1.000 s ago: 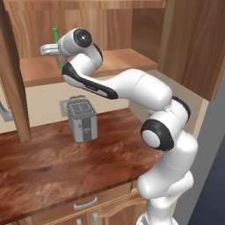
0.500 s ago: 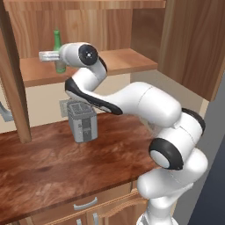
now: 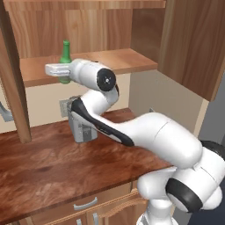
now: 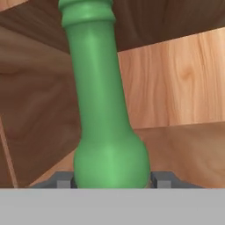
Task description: Get the candle and the beer from the cabinet and move them to the dining counter.
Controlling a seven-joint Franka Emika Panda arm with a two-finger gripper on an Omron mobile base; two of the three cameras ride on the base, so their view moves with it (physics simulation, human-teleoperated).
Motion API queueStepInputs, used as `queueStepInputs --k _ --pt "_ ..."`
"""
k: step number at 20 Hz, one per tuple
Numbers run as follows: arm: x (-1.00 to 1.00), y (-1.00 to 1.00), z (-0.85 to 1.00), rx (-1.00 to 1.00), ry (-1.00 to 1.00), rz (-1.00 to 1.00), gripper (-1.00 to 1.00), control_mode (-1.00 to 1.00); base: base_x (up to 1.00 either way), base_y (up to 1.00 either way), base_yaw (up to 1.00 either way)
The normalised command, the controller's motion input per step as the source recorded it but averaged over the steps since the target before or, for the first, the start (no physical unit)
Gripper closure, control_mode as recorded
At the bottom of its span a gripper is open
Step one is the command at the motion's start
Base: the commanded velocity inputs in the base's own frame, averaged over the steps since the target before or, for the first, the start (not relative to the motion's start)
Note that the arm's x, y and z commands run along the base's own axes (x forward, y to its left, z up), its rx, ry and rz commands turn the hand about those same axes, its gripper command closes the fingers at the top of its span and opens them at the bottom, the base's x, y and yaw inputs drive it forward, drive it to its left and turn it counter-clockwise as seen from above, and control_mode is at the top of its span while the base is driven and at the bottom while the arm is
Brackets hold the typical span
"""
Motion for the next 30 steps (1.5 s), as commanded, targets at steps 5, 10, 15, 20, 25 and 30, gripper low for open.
queueStepInputs --k 5,10,15,20,25,30 --pt "-0.97 -0.47 0.16 0.00 0.00 0.06 1.00 -1.00 0.00 0.00 0.00" --pt "-0.82 -0.42 0.16 0.00 0.03 0.06 1.00 -1.00 0.00 0.00 0.00" --pt "-0.68 -0.25 -0.02 -0.01 0.11 0.05 1.00 -1.00 0.00 0.00 0.00" --pt "-0.74 -0.19 -0.14 -0.03 0.09 0.05 1.00 -1.00 0.00 0.00 0.00" --pt "-0.74 -0.21 -0.21 -0.03 0.06 0.05 1.00 -1.00 0.00 0.00 0.00" --pt "-0.79 -0.29 -0.34 0.00 0.00 0.04 1.00 -1.00 0.00 0.00 0.00"
